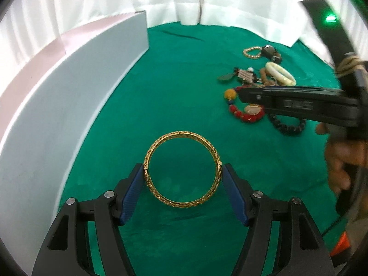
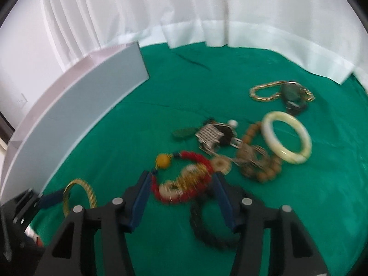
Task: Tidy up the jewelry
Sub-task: 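Carry the gold bangle into the white box with the left tool while the right tool drops gold pendants there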
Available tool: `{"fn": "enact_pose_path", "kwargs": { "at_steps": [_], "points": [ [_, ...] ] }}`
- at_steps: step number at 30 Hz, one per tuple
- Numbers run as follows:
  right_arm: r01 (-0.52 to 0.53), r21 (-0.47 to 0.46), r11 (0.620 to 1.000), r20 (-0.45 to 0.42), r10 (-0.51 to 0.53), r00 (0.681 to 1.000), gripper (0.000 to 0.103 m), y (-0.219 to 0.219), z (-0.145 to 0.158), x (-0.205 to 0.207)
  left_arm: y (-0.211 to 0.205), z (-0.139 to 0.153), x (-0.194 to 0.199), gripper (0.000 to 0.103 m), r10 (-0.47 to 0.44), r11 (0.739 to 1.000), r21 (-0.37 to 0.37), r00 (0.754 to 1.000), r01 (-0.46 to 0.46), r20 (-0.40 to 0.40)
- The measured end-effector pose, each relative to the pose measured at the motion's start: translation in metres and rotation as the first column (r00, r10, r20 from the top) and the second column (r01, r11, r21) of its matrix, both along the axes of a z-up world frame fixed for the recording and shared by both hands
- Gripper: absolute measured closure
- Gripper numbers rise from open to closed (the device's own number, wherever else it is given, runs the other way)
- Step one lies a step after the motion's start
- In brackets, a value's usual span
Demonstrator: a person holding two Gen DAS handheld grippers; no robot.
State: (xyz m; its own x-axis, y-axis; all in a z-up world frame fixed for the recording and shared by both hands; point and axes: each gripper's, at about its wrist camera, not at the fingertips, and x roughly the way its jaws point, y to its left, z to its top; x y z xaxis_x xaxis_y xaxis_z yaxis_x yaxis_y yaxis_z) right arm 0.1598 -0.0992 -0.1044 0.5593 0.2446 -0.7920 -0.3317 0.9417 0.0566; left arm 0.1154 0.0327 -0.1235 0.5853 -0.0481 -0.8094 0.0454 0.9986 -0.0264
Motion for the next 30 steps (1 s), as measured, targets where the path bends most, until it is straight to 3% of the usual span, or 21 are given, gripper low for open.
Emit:
{"fn": "enact_pose_path", "kwargs": {
  "at_steps": [1,2,5,12,17,25,30],
  "points": [
    [-0.002,-0.023,1.0,-0.002,0.002,1.0,0.062,0.004,-0.003,0.003,0.003,-0.002,0.0,0.033,0.004,1.0,-0.007,1.0,-0.004,-0.007],
    [-0.005,-0.056,0.998,0.0,0.005,1.0,0.083,0.009,-0.005,0.005,0.004,-0.004,0.0,0.033,0.005,1.0,-0.012,1.0,-0.005,-0.011],
    [0.002,-0.032,0.999,-0.004,-0.002,1.0,0.092,0.005,0.003,0.002,0.009,-0.004,-0.002,0.034,0.006,1.0,-0.026,1.0,-0.006,-0.01],
    [0.002,0.11,0.994,0.018,-0.004,1.0,0.092,-0.021,0.063,-0.019,0.021,0.027,-0.014,0.034,0.018,0.997,-0.07,0.999,-0.016,0.037],
    [-0.082,0.169,0.982,0.055,0.073,0.996,0.092,-0.01,0.114,-0.032,0.037,0.079,-0.029,0.034,0.038,0.994,-0.103,0.995,-0.028,0.093],
    [-0.279,0.25,0.927,0.161,0.244,0.956,0.092,0.064,0.187,-0.04,0.111,0.158,-0.058,0.034,0.166,0.985,-0.076,0.967,-0.154,0.193],
    [-0.406,0.28,0.87,0.187,0.366,0.912,0.092,0.132,0.21,-0.037,0.169,0.165,-0.065,0.034,0.286,0.957,-0.017,0.936,-0.289,0.204]
  ]
}}
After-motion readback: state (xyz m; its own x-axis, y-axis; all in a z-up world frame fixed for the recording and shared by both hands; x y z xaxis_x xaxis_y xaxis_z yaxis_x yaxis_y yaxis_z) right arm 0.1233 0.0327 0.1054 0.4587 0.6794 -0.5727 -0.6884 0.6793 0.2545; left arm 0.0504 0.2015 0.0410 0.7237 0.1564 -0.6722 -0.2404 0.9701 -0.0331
